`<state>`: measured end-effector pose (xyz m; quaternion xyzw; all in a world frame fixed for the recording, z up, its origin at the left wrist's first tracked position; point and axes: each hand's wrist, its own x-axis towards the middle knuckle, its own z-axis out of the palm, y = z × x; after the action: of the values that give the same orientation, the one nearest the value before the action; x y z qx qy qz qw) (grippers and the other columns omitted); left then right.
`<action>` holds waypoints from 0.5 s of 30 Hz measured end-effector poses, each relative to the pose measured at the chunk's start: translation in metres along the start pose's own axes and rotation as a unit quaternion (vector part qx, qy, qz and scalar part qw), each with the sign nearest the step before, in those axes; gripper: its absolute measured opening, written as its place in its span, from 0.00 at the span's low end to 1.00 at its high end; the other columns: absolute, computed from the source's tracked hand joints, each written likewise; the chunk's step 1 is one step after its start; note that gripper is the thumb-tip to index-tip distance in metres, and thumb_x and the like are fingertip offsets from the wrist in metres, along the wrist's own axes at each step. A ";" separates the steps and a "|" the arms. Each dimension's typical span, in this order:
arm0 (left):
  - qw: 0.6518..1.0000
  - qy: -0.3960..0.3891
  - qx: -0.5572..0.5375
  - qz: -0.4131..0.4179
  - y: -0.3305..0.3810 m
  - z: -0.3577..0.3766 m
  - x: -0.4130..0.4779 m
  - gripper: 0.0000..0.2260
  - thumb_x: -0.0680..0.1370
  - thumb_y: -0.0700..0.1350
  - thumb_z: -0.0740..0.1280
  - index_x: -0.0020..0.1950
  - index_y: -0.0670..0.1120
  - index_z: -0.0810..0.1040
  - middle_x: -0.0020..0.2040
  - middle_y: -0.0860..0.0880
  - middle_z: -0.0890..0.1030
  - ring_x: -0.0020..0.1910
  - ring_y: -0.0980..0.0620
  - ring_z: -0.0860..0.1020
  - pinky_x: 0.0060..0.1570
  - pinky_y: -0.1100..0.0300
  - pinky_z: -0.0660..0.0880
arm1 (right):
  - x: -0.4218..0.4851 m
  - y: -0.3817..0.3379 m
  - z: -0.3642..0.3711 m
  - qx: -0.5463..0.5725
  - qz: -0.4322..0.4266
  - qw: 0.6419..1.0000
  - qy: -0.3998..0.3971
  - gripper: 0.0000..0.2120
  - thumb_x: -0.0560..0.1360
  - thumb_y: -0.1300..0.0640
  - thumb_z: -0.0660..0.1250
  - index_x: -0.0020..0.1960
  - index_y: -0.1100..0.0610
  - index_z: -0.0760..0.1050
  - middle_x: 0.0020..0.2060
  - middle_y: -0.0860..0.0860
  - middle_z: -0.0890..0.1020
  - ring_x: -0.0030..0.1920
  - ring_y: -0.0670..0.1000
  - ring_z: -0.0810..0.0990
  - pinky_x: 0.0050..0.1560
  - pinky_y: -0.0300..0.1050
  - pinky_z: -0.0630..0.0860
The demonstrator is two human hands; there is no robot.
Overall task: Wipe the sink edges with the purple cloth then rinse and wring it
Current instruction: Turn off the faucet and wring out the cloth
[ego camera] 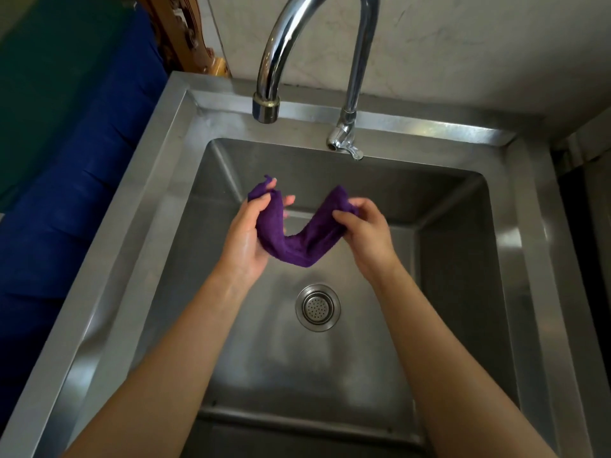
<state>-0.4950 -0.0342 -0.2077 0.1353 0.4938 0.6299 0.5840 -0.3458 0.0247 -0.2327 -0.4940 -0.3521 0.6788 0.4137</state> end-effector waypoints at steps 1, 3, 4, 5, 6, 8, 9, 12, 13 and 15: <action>1.000 -0.007 -0.004 0.007 -0.003 0.001 0.001 0.11 0.80 0.42 0.55 0.54 0.51 0.75 0.49 0.49 0.81 0.45 0.58 0.78 0.44 0.66 0.73 | -0.006 -0.008 0.008 -0.072 -0.042 0.996 -0.035 0.14 0.70 0.73 0.65 0.41 0.55 0.70 0.37 0.50 0.75 0.38 0.46 0.74 0.44 0.40 0.71; 1.000 -0.018 -0.007 0.018 -0.008 0.005 0.004 0.11 0.80 0.39 0.55 0.55 0.47 0.75 0.51 0.47 0.80 0.50 0.55 0.79 0.51 0.63 0.75 | -0.019 -0.018 0.026 -0.176 -0.110 0.973 -0.101 0.14 0.70 0.72 0.66 0.46 0.55 0.71 0.40 0.48 0.76 0.41 0.43 0.76 0.46 0.36 0.73; 1.000 -0.020 -0.003 0.021 -0.010 0.006 0.005 0.11 0.80 0.39 0.55 0.56 0.46 0.75 0.50 0.47 0.81 0.49 0.55 0.80 0.51 0.62 0.75 | -0.025 -0.020 0.033 -0.214 -0.136 0.959 -0.123 0.13 0.71 0.70 0.66 0.50 0.56 0.72 0.44 0.47 0.78 0.45 0.44 0.77 0.49 0.37 0.74; 0.999 -0.023 -0.004 0.022 -0.011 0.007 0.006 0.11 0.80 0.40 0.55 0.57 0.46 0.75 0.49 0.48 0.82 0.49 0.55 0.81 0.51 0.61 0.76 | -0.029 -0.021 0.038 -0.247 -0.157 0.947 -0.131 0.12 0.73 0.67 0.66 0.54 0.57 0.73 0.47 0.48 0.79 0.50 0.46 0.78 0.53 0.38 0.74; 0.999 -0.031 -0.003 0.020 -0.013 0.005 0.008 0.11 0.80 0.43 0.55 0.58 0.48 0.75 0.50 0.49 0.83 0.50 0.55 0.81 0.50 0.62 0.76 | -0.033 -0.022 0.041 -0.268 -0.174 0.938 -0.131 0.12 0.75 0.64 0.64 0.57 0.58 0.74 0.51 0.49 0.80 0.53 0.48 0.78 0.57 0.39 0.74; 0.998 -0.053 0.003 0.014 -0.015 0.001 0.009 0.12 0.79 0.51 0.58 0.61 0.51 0.73 0.53 0.52 0.83 0.55 0.57 0.79 0.52 0.63 0.76 | -0.035 -0.023 0.043 -0.307 -0.226 0.914 -0.141 0.12 0.77 0.62 0.60 0.59 0.59 0.76 0.54 0.51 0.81 0.57 0.47 0.76 0.60 0.36 0.69; 0.998 -0.061 0.011 0.008 -0.016 -0.001 0.010 0.17 0.76 0.57 0.62 0.61 0.50 0.73 0.54 0.52 0.83 0.57 0.57 0.79 0.55 0.63 0.75 | -0.034 -0.022 0.043 -0.349 -0.258 0.889 -0.146 0.13 0.78 0.61 0.59 0.59 0.58 0.77 0.56 0.51 0.81 0.57 0.46 0.74 0.60 0.34 0.65; 0.997 -0.073 0.029 0.001 -0.024 -0.003 0.006 0.21 0.71 0.57 0.69 0.56 0.44 0.76 0.50 0.49 0.84 0.54 0.54 0.80 0.54 0.61 0.77 | -0.022 -0.019 0.040 -0.484 -0.263 0.824 -0.133 0.11 0.78 0.54 0.60 0.55 0.47 0.79 0.64 0.41 0.76 0.59 0.47 0.67 0.56 0.41 0.56; 0.998 -0.058 0.019 -0.001 -0.026 -0.002 0.004 0.14 0.73 0.52 0.68 0.53 0.44 0.77 0.46 0.50 0.85 0.48 0.54 0.82 0.50 0.61 0.78 | -0.017 -0.020 0.038 -0.491 -0.238 0.828 -0.126 0.10 0.77 0.52 0.62 0.54 0.46 0.80 0.67 0.40 0.72 0.61 0.47 0.64 0.57 0.41 0.55; 1.000 0.004 -0.014 -0.017 -0.028 0.001 0.001 0.04 0.74 0.44 0.67 0.46 0.45 0.77 0.36 0.52 0.83 0.36 0.55 0.81 0.41 0.59 0.78 | -0.012 -0.025 0.030 -0.413 -0.176 0.886 -0.113 0.11 0.77 0.52 0.62 0.58 0.47 0.78 0.69 0.44 0.69 0.66 0.46 0.63 0.66 0.43 0.56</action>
<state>-0.4779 -0.0376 -0.2294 0.1161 0.4898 0.6269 0.5947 -0.3674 0.0218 -0.1975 -0.4704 -0.7262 0.4390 0.2421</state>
